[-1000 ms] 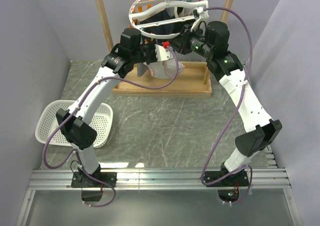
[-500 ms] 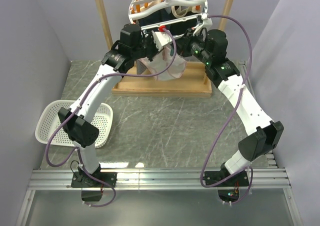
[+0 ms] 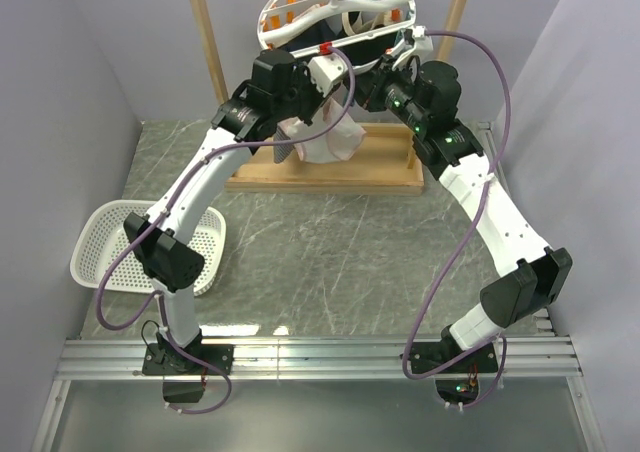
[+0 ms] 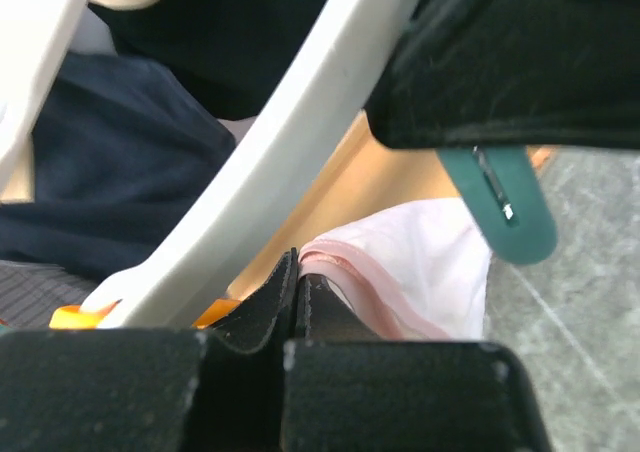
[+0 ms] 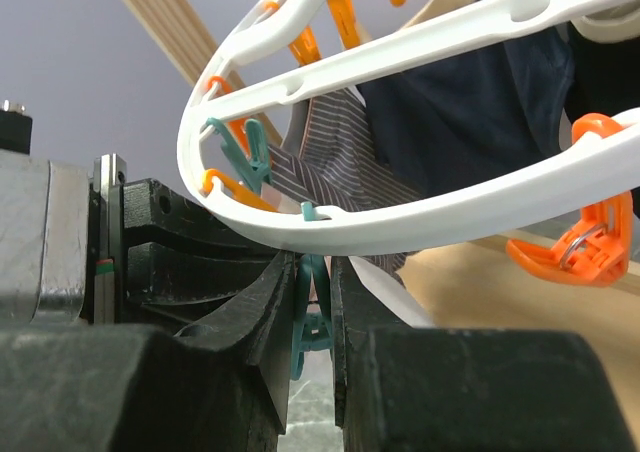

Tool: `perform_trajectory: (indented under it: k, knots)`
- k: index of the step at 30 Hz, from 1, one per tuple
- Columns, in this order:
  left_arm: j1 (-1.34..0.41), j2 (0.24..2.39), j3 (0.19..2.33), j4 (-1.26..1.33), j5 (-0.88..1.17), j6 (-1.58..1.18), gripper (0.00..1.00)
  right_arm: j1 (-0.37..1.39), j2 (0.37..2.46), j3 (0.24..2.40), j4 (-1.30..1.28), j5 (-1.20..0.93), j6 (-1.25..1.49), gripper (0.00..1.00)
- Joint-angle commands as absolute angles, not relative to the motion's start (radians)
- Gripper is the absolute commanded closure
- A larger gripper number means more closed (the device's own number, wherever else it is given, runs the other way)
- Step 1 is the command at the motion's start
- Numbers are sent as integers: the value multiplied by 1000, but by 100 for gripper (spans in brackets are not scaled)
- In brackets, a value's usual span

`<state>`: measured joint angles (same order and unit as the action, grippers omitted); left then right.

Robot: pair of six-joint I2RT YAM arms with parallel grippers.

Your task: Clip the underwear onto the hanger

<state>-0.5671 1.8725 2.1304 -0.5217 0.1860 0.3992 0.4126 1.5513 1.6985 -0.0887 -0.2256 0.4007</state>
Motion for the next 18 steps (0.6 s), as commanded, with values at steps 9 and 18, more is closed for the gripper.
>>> perform_trajectory:
  k: [9,18]
  knots:
    - [-621,1839,2168,-646,89,160,100,426,1531,1680,-66,-179,416,100]
    - [-661,1882,2279,-794,-73,-93,100,439,1532,1680,-72,-147,411,100]
